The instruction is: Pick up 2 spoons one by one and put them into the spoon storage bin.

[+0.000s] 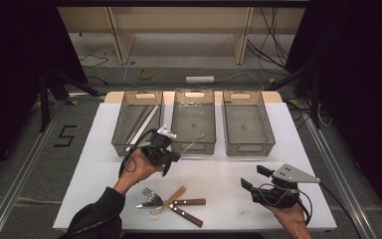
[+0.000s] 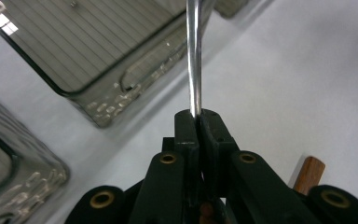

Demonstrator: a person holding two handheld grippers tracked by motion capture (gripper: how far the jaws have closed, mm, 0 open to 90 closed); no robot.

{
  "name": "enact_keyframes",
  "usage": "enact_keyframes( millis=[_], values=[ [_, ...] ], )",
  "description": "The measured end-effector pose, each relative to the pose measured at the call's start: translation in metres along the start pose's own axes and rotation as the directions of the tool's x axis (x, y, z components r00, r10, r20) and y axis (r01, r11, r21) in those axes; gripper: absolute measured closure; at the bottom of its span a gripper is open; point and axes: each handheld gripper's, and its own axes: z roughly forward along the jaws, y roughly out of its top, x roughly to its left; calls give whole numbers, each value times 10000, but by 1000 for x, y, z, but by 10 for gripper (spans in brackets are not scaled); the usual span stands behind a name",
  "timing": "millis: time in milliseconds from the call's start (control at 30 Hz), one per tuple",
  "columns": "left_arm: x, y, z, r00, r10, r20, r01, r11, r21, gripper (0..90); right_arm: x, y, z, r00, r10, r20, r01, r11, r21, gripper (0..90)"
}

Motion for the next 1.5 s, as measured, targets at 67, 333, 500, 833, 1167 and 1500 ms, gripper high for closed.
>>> enact_keyframes(
  millis=[67, 333, 500, 833, 1167, 1500],
  values=[
    [5, 5, -2, 9999, -140, -59, 139, 9996, -230, 856, 0, 0, 0, 10000, 15, -7, -15, 10000, 16, 261],
    [25, 28, -2, 9973, -731, -114, 722, 9953, -642, 855, 0, 0, 0, 10000, -3, -33, 3, 10000, 20, 261],
    [34, 37, -1, 9948, -970, -293, 943, 9921, -829, 855, 0, 0, 0, 10000, -16, -46, 16, 10000, 24, 262],
    [47, 55, 9, 9888, -1385, -554, 1312, 9843, -1183, 855, -1, 0, 0, 10000, 29, -42, -29, 10000, 7, 262],
    [58, 70, 16, 9838, -1665, -666, 1564, 9784, -1353, 856, -1, -1, 1, 10000, 38, -57, -38, 10000, 20, 261],
    [64, 80, 25, 9784, -1865, -895, 1705, 9720, -1617, 855, -2, -1, 1, 10000, 45, -82, -45, 10000, 20, 261]
  ],
)
